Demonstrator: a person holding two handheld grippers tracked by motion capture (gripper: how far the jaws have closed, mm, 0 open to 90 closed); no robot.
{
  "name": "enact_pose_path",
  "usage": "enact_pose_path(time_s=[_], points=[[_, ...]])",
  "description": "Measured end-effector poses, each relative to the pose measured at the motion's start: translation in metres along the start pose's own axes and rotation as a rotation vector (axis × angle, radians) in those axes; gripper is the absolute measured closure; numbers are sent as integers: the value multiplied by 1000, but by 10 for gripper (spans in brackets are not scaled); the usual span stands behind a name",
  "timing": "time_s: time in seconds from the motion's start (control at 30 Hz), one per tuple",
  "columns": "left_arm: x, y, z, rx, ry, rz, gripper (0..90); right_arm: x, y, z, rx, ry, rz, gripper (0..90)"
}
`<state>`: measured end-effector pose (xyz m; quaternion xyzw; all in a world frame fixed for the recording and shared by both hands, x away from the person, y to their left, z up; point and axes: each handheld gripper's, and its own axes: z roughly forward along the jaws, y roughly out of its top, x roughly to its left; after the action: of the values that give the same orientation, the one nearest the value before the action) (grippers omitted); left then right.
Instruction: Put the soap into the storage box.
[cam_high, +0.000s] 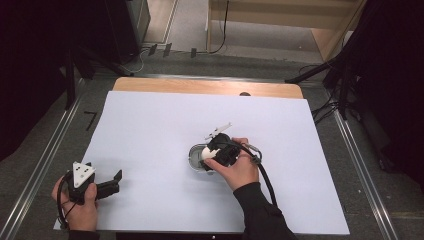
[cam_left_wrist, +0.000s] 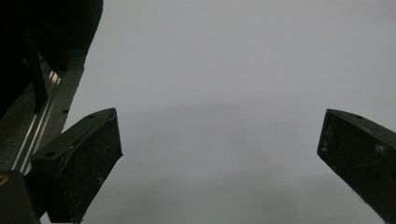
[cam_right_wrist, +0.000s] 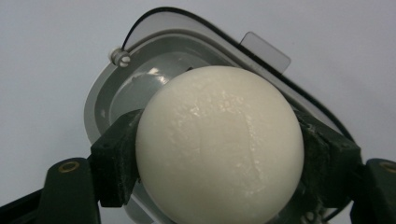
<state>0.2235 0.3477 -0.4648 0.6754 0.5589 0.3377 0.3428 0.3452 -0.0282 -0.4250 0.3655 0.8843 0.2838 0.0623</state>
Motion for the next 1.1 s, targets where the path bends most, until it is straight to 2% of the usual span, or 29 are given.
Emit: enact_pose_path(time_s=[0.13,0.3,0.43,0.8,1.1], points=[[0,0,0,0,-1,0,2,-3,-1,-5,-29,30,21,208],[0,0,0,-1,-1,0,2,-5,-1,-14,-60,2,27,168],[0,0,0,0,1,-1,2,-6,-2,-20,-78,8,35,165],[0,0,0,0,0,0,2,-13,-11,-34,-111,-15,51,138],[0,0,0,1,3,-1,2,-28,-29,-44,-130,-45,85,133]])
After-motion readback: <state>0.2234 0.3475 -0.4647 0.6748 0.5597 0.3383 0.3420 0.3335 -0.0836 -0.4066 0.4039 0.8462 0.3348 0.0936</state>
